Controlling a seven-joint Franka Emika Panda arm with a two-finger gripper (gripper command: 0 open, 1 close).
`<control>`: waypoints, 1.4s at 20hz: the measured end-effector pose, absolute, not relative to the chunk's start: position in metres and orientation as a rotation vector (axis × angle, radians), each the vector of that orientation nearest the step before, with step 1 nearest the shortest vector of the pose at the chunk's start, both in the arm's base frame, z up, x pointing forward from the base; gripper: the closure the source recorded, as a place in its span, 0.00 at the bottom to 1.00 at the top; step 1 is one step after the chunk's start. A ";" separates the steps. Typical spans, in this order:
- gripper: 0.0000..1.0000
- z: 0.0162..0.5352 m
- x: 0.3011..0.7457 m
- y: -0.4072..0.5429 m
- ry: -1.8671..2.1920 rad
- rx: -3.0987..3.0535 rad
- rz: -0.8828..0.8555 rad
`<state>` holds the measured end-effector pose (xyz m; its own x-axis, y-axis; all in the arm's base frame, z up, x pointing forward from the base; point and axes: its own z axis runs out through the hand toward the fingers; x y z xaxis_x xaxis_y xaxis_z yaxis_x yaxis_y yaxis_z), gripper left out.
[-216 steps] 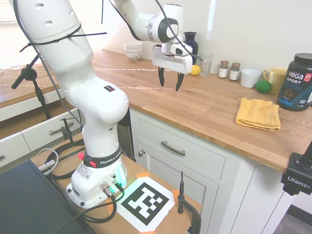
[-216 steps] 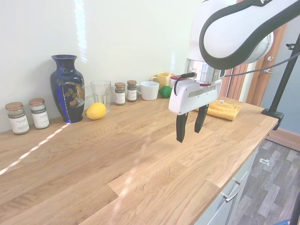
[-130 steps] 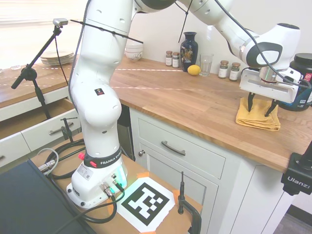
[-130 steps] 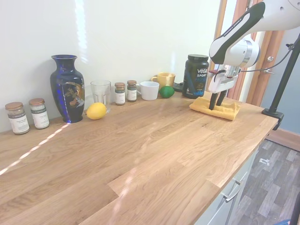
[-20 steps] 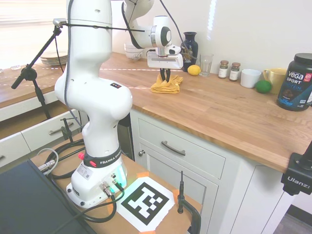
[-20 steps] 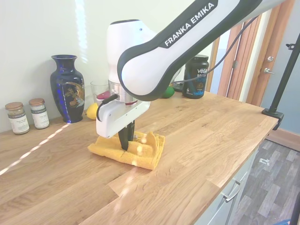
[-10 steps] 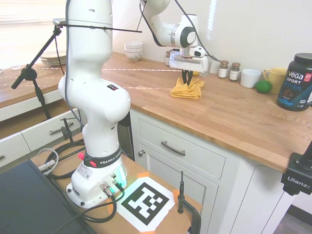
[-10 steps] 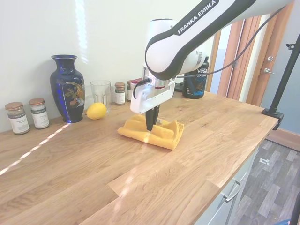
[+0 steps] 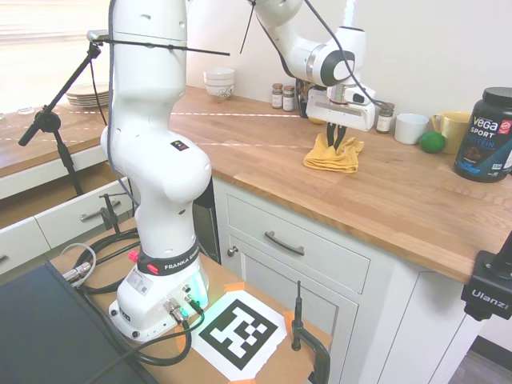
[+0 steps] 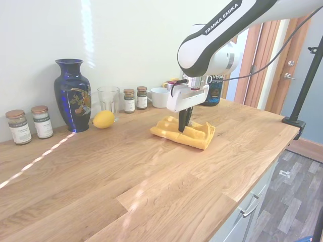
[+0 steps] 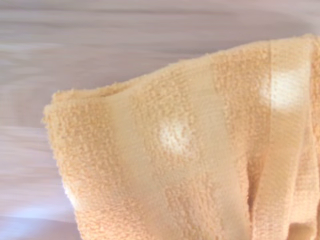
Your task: Wipe the counter
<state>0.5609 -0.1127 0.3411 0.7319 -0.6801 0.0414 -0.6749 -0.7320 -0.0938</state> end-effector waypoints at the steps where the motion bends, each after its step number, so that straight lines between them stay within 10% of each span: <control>1: 1.00 0.340 0.558 -0.127 1.132 -2.846 -0.112; 27: 1.00 0.340 0.489 -0.350 1.367 -2.659 -0.102; 28: 0.00 0.341 0.489 -0.352 1.370 -2.652 -0.085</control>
